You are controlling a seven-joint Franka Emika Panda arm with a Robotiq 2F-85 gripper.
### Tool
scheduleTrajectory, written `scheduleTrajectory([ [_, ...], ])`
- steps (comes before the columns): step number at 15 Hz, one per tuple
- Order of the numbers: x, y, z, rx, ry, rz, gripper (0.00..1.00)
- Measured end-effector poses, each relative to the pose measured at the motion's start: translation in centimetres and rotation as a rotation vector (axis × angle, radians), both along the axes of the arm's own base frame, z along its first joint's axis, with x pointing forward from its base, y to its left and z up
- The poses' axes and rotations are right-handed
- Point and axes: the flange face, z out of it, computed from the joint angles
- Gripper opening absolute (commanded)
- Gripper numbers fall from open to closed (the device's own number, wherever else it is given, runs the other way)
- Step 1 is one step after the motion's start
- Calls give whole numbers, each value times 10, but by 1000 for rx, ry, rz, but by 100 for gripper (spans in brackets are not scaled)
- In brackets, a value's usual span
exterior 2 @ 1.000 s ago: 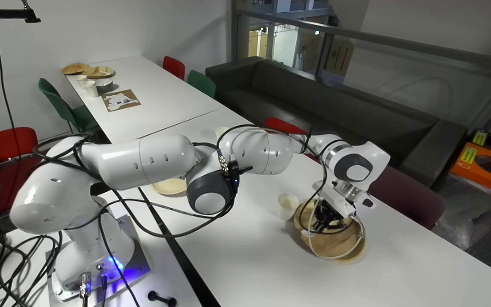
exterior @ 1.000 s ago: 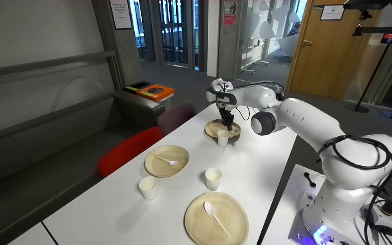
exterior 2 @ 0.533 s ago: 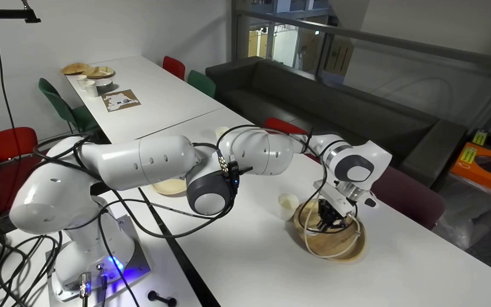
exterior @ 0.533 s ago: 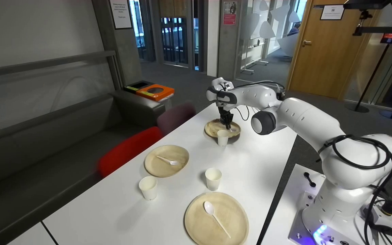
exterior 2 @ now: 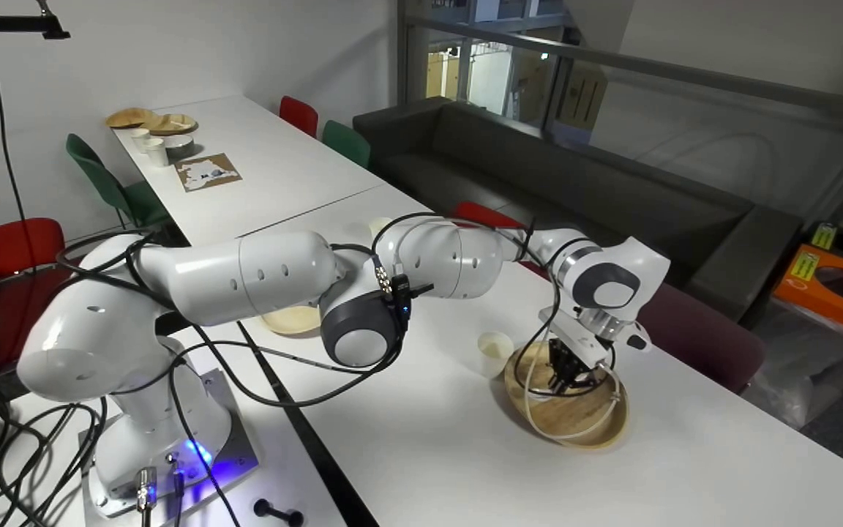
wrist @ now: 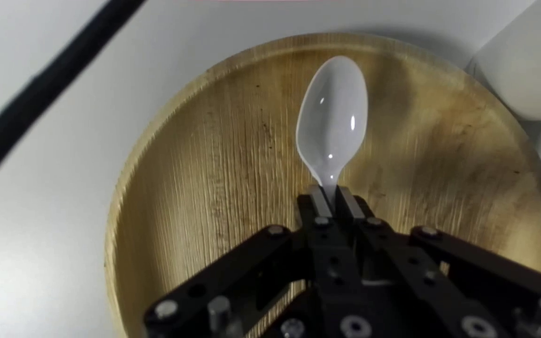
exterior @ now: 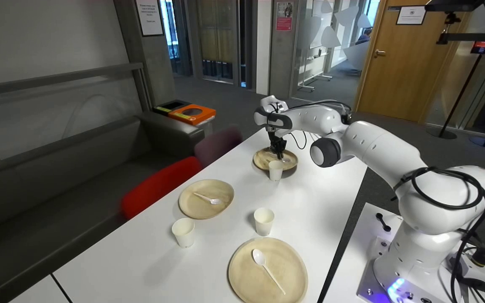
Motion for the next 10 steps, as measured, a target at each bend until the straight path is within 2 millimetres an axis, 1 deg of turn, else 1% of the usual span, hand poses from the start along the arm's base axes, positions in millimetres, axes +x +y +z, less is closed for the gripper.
scheduleTrajectory([
  [10,0,-1,1,13,12,112,2],
])
